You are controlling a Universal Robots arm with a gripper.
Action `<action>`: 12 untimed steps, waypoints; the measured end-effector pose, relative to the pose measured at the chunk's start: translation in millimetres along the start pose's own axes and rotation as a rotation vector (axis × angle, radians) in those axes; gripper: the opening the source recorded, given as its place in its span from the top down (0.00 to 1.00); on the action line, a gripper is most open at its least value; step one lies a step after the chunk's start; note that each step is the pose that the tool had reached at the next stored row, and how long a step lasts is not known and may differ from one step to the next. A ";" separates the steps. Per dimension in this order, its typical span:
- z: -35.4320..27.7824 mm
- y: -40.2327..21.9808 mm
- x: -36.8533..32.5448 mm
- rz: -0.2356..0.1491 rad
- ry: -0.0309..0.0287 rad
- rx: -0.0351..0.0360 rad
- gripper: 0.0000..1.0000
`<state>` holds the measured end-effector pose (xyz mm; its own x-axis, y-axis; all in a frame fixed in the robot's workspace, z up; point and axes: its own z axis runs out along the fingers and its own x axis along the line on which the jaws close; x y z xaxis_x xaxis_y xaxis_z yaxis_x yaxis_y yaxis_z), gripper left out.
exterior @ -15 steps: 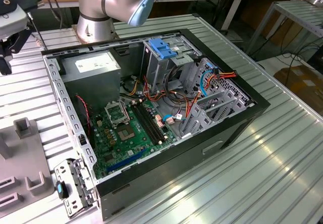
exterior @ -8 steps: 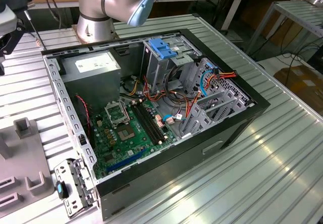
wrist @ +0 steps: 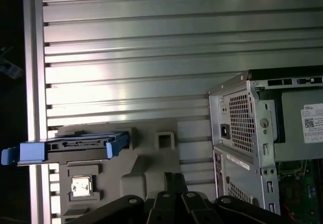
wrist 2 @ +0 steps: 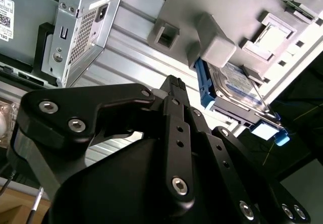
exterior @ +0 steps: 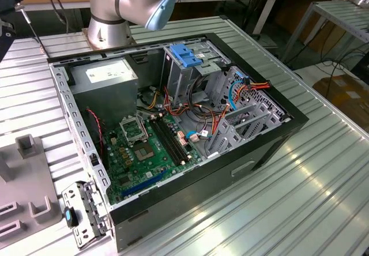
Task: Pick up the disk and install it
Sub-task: 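Reach for the disk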
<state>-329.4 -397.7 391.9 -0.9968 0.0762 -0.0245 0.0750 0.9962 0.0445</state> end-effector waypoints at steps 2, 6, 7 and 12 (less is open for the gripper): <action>-0.1 -0.2 2.6 0.000 0.0000 0.0000 0.89; -0.2 -0.6 8.4 0.000 0.0000 0.0000 0.89; -0.2 -0.8 10.8 0.000 0.0000 -0.0001 0.89; -0.4 -1.5 19.7 0.000 0.0000 0.0000 0.89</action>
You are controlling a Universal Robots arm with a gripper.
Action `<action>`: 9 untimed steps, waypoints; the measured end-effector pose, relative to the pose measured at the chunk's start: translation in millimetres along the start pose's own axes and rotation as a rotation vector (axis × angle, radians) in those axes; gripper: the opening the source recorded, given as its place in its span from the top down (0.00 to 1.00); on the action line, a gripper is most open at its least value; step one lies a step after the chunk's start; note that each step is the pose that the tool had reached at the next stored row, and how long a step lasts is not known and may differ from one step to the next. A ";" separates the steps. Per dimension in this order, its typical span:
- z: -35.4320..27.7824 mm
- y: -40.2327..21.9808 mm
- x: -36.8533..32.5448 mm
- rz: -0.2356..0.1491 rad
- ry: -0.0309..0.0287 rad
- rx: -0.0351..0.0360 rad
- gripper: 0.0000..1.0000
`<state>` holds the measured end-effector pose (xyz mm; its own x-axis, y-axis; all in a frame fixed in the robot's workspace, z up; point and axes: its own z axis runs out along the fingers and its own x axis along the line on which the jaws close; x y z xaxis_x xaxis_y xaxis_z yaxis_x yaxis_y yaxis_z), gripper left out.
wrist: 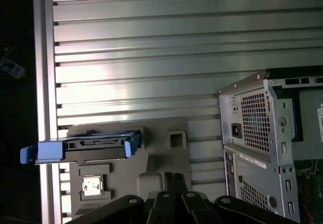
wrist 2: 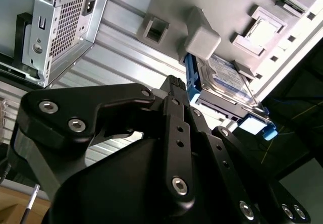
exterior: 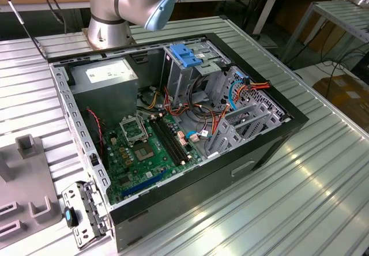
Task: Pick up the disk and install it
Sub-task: 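Reach for the disk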
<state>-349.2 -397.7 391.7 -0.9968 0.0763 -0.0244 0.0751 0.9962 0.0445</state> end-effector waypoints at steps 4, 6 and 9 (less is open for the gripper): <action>-0.1 -0.2 5.1 0.000 0.0000 0.0000 0.89; -0.1 -0.1 7.5 0.000 0.0000 0.0000 0.89; -0.2 -0.1 12.6 0.000 0.0000 0.0000 0.89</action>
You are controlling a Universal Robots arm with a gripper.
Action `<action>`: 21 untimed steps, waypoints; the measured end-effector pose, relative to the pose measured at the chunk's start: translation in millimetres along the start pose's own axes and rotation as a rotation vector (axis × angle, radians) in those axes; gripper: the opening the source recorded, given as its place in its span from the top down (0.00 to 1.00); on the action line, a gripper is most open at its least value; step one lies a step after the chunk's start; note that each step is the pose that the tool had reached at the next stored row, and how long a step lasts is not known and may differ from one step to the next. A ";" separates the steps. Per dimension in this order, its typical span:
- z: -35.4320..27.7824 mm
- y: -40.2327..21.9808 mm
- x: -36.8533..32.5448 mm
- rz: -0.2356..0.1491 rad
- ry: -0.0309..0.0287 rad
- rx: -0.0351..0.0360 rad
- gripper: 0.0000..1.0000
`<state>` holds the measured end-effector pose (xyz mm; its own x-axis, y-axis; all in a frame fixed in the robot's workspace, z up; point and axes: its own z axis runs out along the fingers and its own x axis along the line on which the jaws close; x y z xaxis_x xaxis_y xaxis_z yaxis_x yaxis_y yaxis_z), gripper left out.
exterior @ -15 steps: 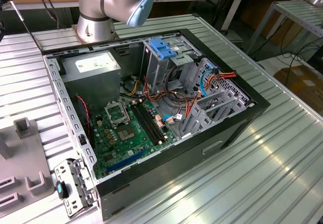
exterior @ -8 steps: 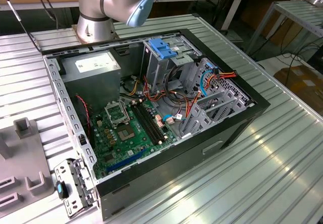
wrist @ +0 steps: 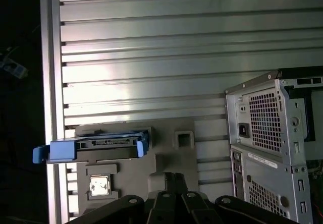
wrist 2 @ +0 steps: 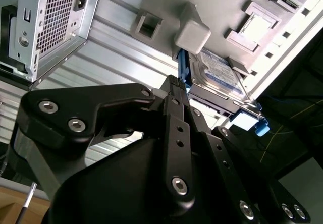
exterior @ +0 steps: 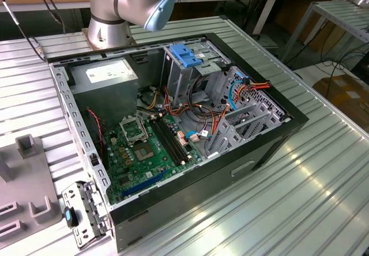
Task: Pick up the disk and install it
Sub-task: 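Reach for the disk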
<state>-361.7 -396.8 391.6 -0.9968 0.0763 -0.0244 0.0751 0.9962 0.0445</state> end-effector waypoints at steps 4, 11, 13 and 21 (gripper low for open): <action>-0.1 -0.3 5.5 0.000 0.0001 0.0000 0.89; -0.2 -1.0 16.6 0.000 -0.0001 -0.0001 0.89; -0.4 -1.3 20.1 0.000 0.0001 0.0000 0.89; -0.6 -2.2 32.8 0.000 0.0000 0.0000 0.89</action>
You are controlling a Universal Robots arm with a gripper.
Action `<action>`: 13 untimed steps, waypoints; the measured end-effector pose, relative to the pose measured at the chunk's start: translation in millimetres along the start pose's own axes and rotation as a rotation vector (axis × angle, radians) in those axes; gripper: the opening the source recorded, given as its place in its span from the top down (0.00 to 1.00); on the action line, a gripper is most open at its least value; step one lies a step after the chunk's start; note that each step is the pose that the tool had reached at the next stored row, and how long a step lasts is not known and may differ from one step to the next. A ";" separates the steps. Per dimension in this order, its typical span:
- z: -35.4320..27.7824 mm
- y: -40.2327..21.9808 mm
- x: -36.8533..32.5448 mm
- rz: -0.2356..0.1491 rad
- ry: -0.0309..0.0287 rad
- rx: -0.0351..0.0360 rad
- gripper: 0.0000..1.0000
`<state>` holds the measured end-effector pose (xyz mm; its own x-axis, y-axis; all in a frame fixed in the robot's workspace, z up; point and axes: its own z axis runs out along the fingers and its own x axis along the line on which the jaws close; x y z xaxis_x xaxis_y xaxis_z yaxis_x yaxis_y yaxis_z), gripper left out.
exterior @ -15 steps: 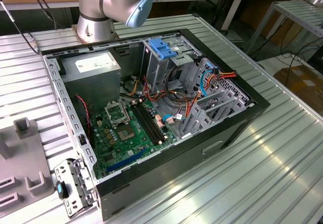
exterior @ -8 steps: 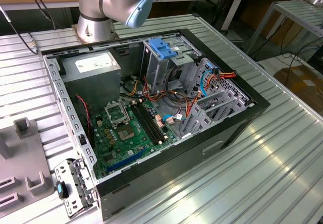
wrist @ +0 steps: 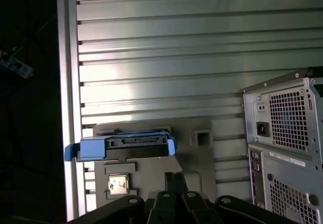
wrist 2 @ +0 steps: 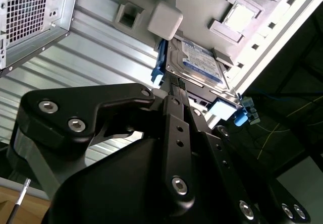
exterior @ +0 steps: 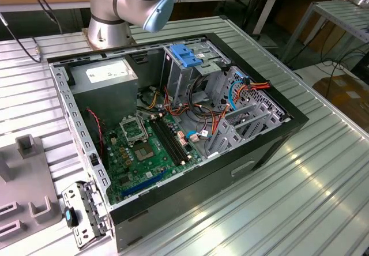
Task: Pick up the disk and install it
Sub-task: 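Reach for the disk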
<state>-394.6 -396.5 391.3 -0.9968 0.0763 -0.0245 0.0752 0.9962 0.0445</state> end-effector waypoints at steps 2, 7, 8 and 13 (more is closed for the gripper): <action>-0.1 -0.3 3.6 0.000 0.0000 0.0000 0.89; -0.2 -1.0 13.5 0.000 0.0000 -0.0001 0.89; -0.3 -1.2 15.6 0.000 0.0000 -0.0001 0.89; -0.4 -1.1 25.2 0.000 -0.0001 -0.0001 0.89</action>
<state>-419.8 -395.7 391.0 -0.9968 0.0762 -0.0245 0.0751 0.9962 0.0445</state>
